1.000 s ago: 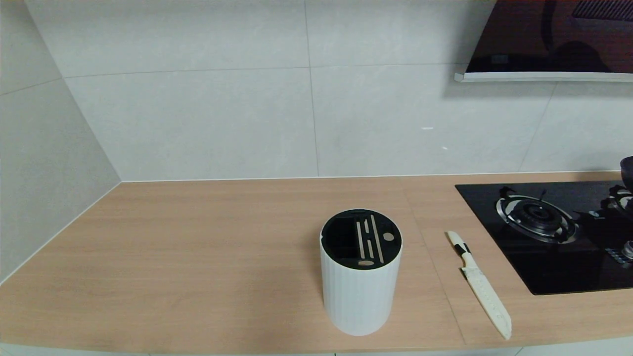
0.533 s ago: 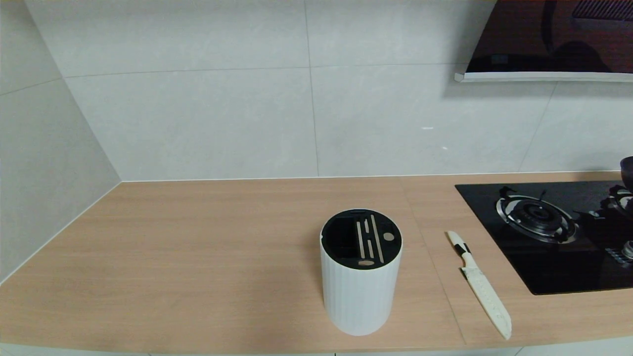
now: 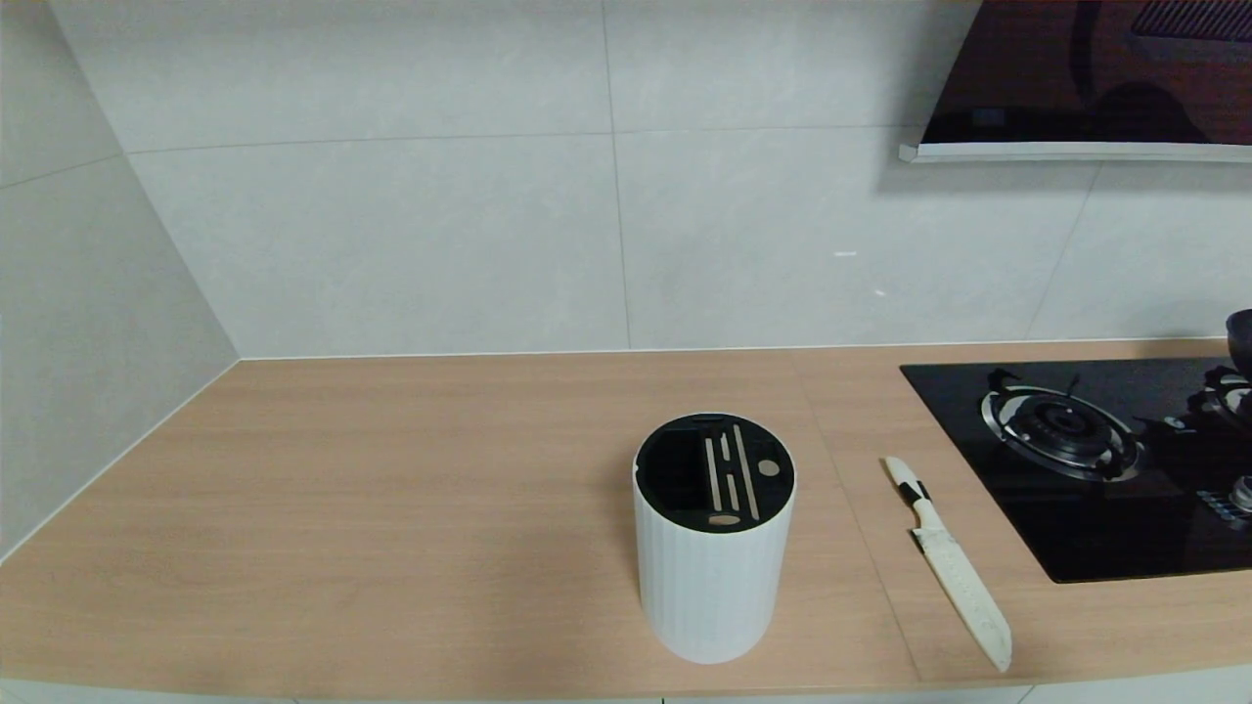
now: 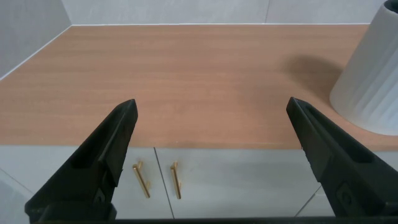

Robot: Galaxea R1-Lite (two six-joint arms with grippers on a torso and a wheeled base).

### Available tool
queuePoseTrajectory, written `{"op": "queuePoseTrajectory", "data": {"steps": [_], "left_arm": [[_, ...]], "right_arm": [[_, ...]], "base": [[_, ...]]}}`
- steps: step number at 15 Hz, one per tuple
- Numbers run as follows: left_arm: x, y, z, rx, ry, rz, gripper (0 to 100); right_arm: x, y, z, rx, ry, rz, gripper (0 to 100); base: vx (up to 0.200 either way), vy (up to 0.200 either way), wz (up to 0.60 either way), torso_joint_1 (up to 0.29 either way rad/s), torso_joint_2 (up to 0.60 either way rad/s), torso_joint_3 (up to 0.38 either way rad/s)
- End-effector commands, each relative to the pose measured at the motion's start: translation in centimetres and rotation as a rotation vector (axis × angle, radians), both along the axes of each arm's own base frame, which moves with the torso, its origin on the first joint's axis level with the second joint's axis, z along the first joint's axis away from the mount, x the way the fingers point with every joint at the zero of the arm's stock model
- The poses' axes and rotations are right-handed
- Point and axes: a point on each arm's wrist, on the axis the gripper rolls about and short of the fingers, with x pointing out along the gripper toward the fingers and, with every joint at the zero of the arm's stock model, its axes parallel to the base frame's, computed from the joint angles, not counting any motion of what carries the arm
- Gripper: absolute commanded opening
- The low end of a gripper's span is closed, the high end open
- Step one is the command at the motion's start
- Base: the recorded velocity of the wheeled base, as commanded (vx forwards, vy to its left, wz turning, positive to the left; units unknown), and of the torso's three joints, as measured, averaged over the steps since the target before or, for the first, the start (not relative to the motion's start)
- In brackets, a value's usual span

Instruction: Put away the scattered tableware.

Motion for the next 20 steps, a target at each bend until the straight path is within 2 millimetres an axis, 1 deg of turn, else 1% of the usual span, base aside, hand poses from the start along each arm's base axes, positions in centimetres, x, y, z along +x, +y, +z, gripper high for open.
{"op": "queuePoseTrajectory", "data": {"steps": [1, 2, 3, 5, 6, 7, 8, 10, 12, 13, 14, 15, 16, 17, 20], "left_arm": [[0.0, 0.0, 0.0, 0.000, 0.000, 0.000, 100], [0.0, 0.0, 0.0, 0.000, 0.000, 0.000, 100], [0.0, 0.0, 0.0, 0.000, 0.000, 0.000, 100], [0.0, 0.0, 0.0, 0.000, 0.000, 0.000, 100], [0.0, 0.0, 0.0, 0.000, 0.000, 0.000, 100], [0.0, 0.0, 0.0, 0.000, 0.000, 0.000, 100], [0.0, 0.0, 0.0, 0.000, 0.000, 0.000, 100], [0.0, 0.0, 0.0, 0.000, 0.000, 0.000, 100], [0.0, 0.0, 0.0, 0.000, 0.000, 0.000, 100], [0.0, 0.0, 0.0, 0.000, 0.000, 0.000, 100], [0.0, 0.0, 0.0, 0.000, 0.000, 0.000, 100], [0.0, 0.0, 0.0, 0.000, 0.000, 0.000, 100], [0.0, 0.0, 0.0, 0.000, 0.000, 0.000, 100], [0.0, 0.0, 0.0, 0.000, 0.000, 0.000, 100], [0.0, 0.0, 0.0, 0.000, 0.001, 0.000, 100]], "right_arm": [[2.3, 0.5, 0.9, -0.016, 0.164, 0.138, 100], [3.2, 0.6, 0.9, -0.021, 0.227, 0.152, 100], [3.6, 0.7, 0.9, -0.025, 0.256, 0.150, 100], [6.0, 1.1, 1.7, -0.037, 0.367, 0.150, 100], [6.3, 1.2, 1.9, -0.038, 0.379, 0.150, 100], [7.3, 1.4, 2.4, -0.043, 0.411, 0.153, 100], [9.2, 1.7, 2.4, -0.078, 0.482, 0.155, 100], [11.3, 2.0, 2.3, -0.090, 0.514, 0.156, 100], [13.5, 2.4, 1.5, -0.103, 0.563, 0.142, 100], [14.1, 2.4, 1.3, -0.108, 0.574, 0.129, 100], [15.7, 2.7, 0.6, -0.129, 0.597, 0.100, 100], [16.5, 2.7, 0.3, -0.143, 0.596, 0.089, 100], [18.0, 3.0, -0.4, -0.162, 0.605, 0.077, 100], [18.8, 3.1, -0.8, -0.164, 0.605, 0.071, 100], [22.4, 3.7, -3.0, -0.175, 0.595, 0.040, 100]], "base": [[0.000, 0.000, 0.00, 0.000, 0.00, 0.000], [0.000, 0.000, 0.00, 0.000, 0.00, 0.000], [0.000, 0.000, 0.00, 0.000, 0.00, 0.000], [0.000, 0.000, 0.00, 0.000, 0.00, 0.000], [0.000, 0.000, 0.00, 0.000, 0.00, 0.000], [0.000, 0.000, 0.00, 0.000, 0.00, 0.000], [0.000, 0.000, 0.00, 0.000, 0.00, 0.000], [0.000, 0.000, 0.00, 0.000, 0.00, 0.000], [0.000, 0.000, 0.00, 0.000, 0.00, 0.000], [0.000, 0.000, 0.00, 0.000, 0.00, 0.000], [0.000, 0.000, 0.00, 0.000, 0.00, 0.000], [0.000, 0.000, 0.00, 0.000, 0.00, 0.000], [0.000, 0.000, 0.00, 0.000, 0.00, 0.000], [0.000, 0.000, 0.00, 0.000, 0.00, 0.000], [0.000, 0.000, 0.00, 0.000, 0.00, 0.000]]}}
